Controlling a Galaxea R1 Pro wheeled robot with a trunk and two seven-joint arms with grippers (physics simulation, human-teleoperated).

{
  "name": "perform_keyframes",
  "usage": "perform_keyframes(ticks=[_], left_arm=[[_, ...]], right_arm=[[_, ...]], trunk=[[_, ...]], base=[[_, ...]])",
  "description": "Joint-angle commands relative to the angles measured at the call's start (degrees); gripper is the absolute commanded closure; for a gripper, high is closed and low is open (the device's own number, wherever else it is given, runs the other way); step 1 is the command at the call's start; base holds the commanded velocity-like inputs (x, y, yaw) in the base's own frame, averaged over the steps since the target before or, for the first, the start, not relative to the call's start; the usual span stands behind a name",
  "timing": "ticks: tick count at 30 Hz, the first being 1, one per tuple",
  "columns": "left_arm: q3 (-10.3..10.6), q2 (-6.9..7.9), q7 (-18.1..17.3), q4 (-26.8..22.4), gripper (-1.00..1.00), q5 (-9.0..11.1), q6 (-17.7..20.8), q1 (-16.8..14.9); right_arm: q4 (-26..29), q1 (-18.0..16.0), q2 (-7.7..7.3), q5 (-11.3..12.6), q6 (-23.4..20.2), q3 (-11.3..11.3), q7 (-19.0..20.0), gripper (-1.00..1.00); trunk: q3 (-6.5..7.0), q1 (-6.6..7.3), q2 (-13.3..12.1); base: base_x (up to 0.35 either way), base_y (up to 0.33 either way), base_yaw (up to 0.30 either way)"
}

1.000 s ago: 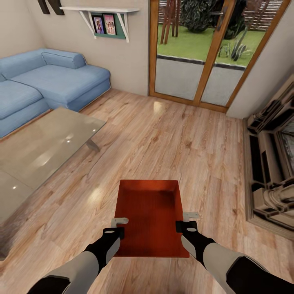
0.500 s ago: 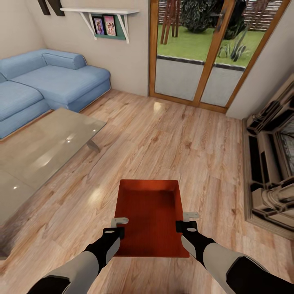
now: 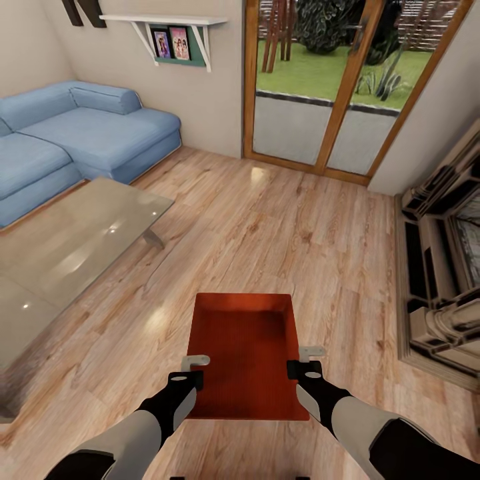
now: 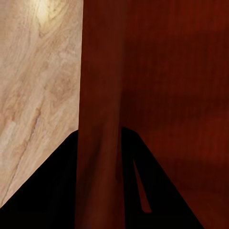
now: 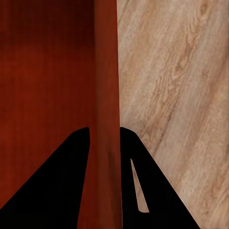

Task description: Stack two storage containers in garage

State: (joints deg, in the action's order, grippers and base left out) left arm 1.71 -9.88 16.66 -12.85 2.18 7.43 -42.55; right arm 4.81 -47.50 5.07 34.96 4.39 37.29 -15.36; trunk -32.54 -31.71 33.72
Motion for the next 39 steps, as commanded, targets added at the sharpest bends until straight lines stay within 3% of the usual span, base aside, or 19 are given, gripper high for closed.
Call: perform_keyframes(ticks=[1,15,26,39], left_arm=[[0.05,0.47,0.65,-0.07,1.00,-0.42,0.48,0.01],[0.05,0.47,0.65,-0.07,1.00,-0.42,0.48,0.01],[0.05,0.47,0.66,-0.15,1.00,-0.42,0.39,0.01],[0.11,0.47,0.67,-0.15,1.00,-0.42,0.39,0.01]], right_arm=[[-0.06,-0.05,-0.51,0.29,0.44,-0.11,-0.29,1.00],[-0.06,-0.05,-0.50,0.29,0.44,-0.11,-0.29,1.00],[-0.06,-0.05,-0.50,0.37,0.44,-0.11,-0.39,1.00],[-0.06,-0.05,-0.41,0.38,0.35,-0.11,-0.68,1.00]], trunk=[[0.13,0.21,-0.36],[2.65,3.28,-5.97],[2.69,3.28,-5.97],[3.79,3.28,-5.97]], base=[[0.000,0.000,0.000],[0.000,0.000,0.000],[0.000,0.000,0.000],[0.000,0.000,0.000]])
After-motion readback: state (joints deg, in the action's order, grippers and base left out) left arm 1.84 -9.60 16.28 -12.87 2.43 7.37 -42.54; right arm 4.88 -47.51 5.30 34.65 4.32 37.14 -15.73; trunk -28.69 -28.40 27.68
